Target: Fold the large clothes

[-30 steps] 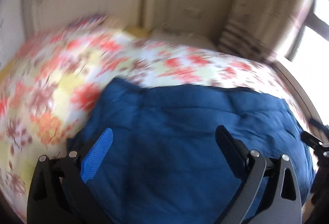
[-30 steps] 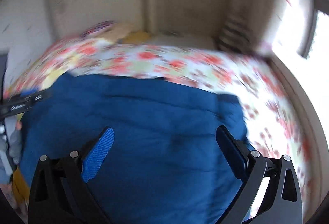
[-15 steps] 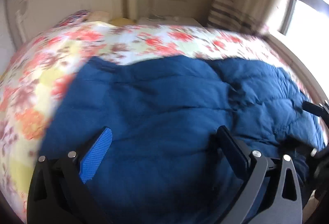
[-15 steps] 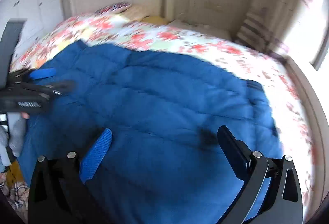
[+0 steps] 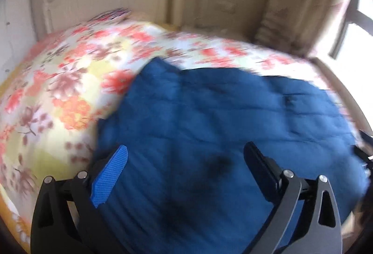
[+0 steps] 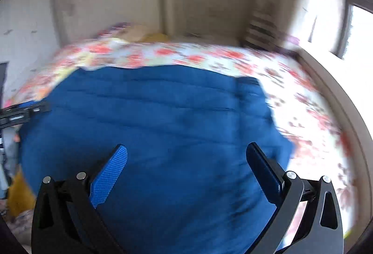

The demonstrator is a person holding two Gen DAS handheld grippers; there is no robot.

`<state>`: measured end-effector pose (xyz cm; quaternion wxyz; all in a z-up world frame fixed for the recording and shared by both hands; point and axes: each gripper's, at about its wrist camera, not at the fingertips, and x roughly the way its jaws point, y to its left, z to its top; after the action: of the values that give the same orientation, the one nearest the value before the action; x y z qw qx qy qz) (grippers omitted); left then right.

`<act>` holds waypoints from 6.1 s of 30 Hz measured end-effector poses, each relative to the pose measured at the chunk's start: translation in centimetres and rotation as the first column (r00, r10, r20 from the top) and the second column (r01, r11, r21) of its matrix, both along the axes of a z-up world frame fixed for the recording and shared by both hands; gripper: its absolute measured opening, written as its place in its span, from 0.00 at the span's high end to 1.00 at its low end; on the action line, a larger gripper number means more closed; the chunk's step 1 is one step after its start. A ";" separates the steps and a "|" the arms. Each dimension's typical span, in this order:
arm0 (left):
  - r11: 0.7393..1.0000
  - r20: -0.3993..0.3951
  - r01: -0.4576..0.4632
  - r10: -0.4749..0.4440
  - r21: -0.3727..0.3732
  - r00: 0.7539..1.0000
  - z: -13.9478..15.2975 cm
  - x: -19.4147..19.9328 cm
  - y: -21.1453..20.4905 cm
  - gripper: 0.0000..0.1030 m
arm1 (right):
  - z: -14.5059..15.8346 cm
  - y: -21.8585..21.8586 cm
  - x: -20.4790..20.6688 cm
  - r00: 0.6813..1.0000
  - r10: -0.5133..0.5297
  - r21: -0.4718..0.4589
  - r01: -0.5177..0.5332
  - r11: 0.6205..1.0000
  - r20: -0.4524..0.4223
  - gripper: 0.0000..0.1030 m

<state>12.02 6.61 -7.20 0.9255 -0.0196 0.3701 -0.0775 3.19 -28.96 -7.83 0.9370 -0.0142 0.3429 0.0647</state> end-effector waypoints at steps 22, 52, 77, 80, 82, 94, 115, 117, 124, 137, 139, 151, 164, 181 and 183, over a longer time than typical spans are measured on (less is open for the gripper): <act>0.994 0.008 0.003 -0.004 0.105 1.000 -3.7 -4.8 2.1 0.02 | -4.1 -3.7 -4.8 1.000 0.004 0.027 -0.004 1.000 0.003 0.05; 0.949 0.003 0.237 -0.243 0.206 0.970 -4.7 -8.8 -6.3 0.02 | -5.1 -7.2 -9.0 0.999 -0.045 0.121 0.044 0.992 0.008 0.05; 0.943 0.019 0.254 -0.264 0.214 0.964 0.6 -0.6 -12.1 0.02 | -5.5 -16.1 -15.9 0.975 -0.219 0.585 0.167 0.793 0.019 0.05; 0.950 -0.032 0.253 -0.251 0.184 0.967 -2.9 2.4 -12.8 0.02 | -7.5 -16.5 -16.9 0.982 -0.189 0.676 0.148 0.722 -0.012 0.09; 0.957 -0.035 0.260 -0.258 0.124 0.966 -3.3 2.9 -11.9 0.02 | -8.0 -15.8 -16.6 0.988 -0.155 0.691 0.121 0.713 -0.013 0.10; 0.960 -0.016 0.268 -0.268 0.081 0.963 -3.7 2.4 -11.3 0.02 | -6.1 -9.7 -7.7 0.982 -0.126 0.604 0.186 0.775 -0.141 0.09; 0.965 -0.177 0.190 -0.158 0.180 0.971 -2.3 14.2 -13.5 0.06 | 1.7 -4.6 -9.4 0.956 -0.158 0.388 0.051 0.920 0.249 0.55; 0.970 -0.134 0.215 -0.199 0.117 0.971 -0.8 11.4 -11.9 0.12 | 2.6 -3.8 -9.4 0.953 -0.140 0.352 0.038 0.935 0.267 0.55; 0.856 -0.059 0.465 -0.465 0.226 0.883 -3.4 -6.2 -8.7 0.07 | 6.6 0.6 -7.9 0.930 -0.039 0.253 -0.059 0.966 0.366 0.55; 0.996 0.201 -0.077 0.085 -0.044 0.976 4.3 -11.0 17.6 0.07 | -1.4 32.8 -5.6 0.722 0.689 -0.641 -0.498 0.584 0.067 0.45; 0.995 0.235 -0.085 0.096 -0.054 0.967 6.0 -11.1 18.6 0.07 | -5.9 35.4 -6.9 0.703 0.711 -0.807 -0.406 0.429 0.024 0.43; 0.938 0.121 0.250 -0.285 0.239 0.951 9.3 4.6 0.7 0.03 | -5.8 35.0 -8.9 0.703 0.709 -0.788 -0.404 0.464 0.057 0.35; 0.976 -0.029 0.209 -0.208 0.061 0.978 -2.2 13.2 4.3 0.02 | 5.2 21.8 -9.4 0.672 0.699 -0.269 -0.646 0.715 0.243 0.34; 0.985 0.045 0.116 -0.123 0.129 0.991 -1.3 11.5 5.3 0.02 | -0.8 27.8 -7.7 0.718 0.696 -0.462 -0.613 0.641 0.014 0.39; 0.957 0.069 0.036 -0.058 0.288 0.996 -0.3 10.2 4.7 0.02 | -0.1 27.2 -7.4 0.706 0.708 -0.421 -0.648 0.635 -0.017 0.40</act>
<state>22.18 11.34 -7.48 0.9301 0.1265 0.3418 -0.0458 -4.18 -1.80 -7.98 0.8427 -0.3363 0.2466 0.3404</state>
